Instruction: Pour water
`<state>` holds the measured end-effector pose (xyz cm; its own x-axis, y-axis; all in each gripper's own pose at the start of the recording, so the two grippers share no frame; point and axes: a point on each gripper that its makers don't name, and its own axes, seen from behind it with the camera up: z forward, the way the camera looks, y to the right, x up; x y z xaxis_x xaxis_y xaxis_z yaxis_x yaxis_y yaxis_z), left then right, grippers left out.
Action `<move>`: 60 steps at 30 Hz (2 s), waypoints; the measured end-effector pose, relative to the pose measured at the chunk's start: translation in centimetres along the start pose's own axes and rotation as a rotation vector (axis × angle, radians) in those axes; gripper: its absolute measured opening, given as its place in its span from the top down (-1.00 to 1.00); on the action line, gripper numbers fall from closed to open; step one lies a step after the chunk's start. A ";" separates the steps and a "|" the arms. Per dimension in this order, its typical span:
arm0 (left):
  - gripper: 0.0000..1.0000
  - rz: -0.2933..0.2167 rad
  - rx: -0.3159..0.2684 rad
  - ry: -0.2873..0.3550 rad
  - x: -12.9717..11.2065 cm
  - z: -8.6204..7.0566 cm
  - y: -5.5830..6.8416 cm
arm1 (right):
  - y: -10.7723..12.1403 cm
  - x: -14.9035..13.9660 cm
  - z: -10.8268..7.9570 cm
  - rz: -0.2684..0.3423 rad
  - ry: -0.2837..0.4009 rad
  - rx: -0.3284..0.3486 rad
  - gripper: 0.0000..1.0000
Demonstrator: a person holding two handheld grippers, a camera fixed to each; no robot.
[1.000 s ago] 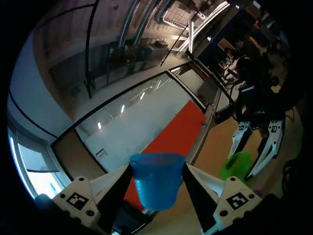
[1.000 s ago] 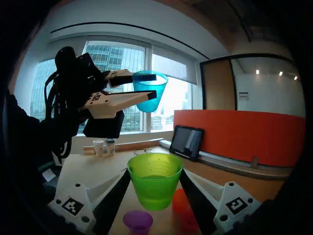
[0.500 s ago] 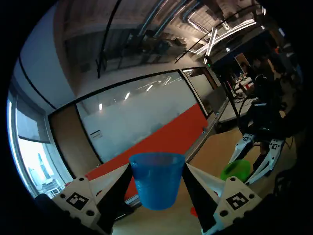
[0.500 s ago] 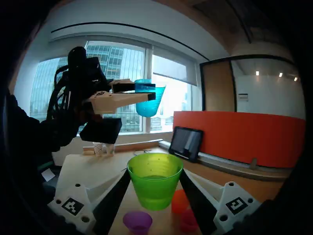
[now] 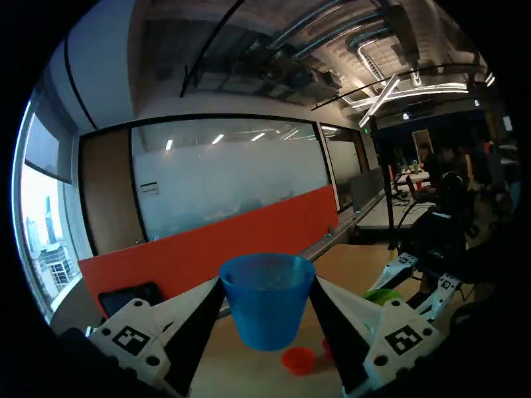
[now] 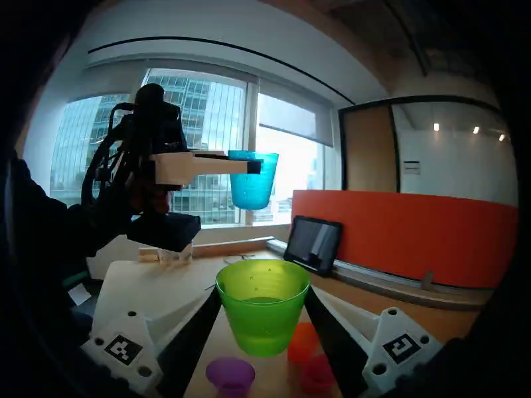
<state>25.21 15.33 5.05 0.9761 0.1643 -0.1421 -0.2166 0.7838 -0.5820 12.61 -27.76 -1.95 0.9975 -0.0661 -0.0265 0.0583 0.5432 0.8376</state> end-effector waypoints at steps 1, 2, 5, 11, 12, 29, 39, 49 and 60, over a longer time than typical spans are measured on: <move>-0.74 -0.014 -0.004 -0.005 -0.2 0.1 0.0 | 0.0 0.0 0.0 -0.001 0.000 0.000 -0.79; -0.74 -0.026 -0.008 -0.009 -0.5 0.1 0.1 | 0.0 0.0 0.0 -0.001 -0.001 0.000 -0.79; -0.74 -0.055 -0.014 -0.017 -1.0 0.2 0.1 | -0.1 0.0 0.1 -0.002 -0.002 0.000 -0.80; -0.74 -0.082 -0.020 -0.031 -2.0 0.1 0.1 | 0.1 0.0 0.0 -0.004 -0.004 -0.003 -0.80; -0.74 -0.085 -0.020 -0.034 -2.2 0.1 0.1 | 0.1 0.1 0.0 -0.004 -0.005 -0.004 -0.80; -0.74 -0.135 -0.014 -0.119 -8.8 -1.0 0.2 | 1.6 -1.1 -1.2 0.021 -0.045 -0.035 -0.80; -0.74 -0.175 -0.015 -0.173 -13.2 -1.9 0.9 | 2.3 -3.0 -2.6 0.041 -0.097 -0.048 -0.80; -0.74 -0.200 -0.019 -0.227 -16.4 -2.6 1.3 | 2.7 -4.6 -4.2 0.045 -0.157 -0.054 -0.80; -0.74 -0.187 -0.025 -0.284 -19.4 -3.6 2.3 | 2.7 -6.9 -5.6 0.044 -0.229 -0.052 -0.80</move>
<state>5.67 11.83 3.61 0.9636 0.1823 0.1954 -0.0305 0.8016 -0.5971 6.16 -21.16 -2.55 0.9640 -0.2267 0.1387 0.0231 0.5913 0.8061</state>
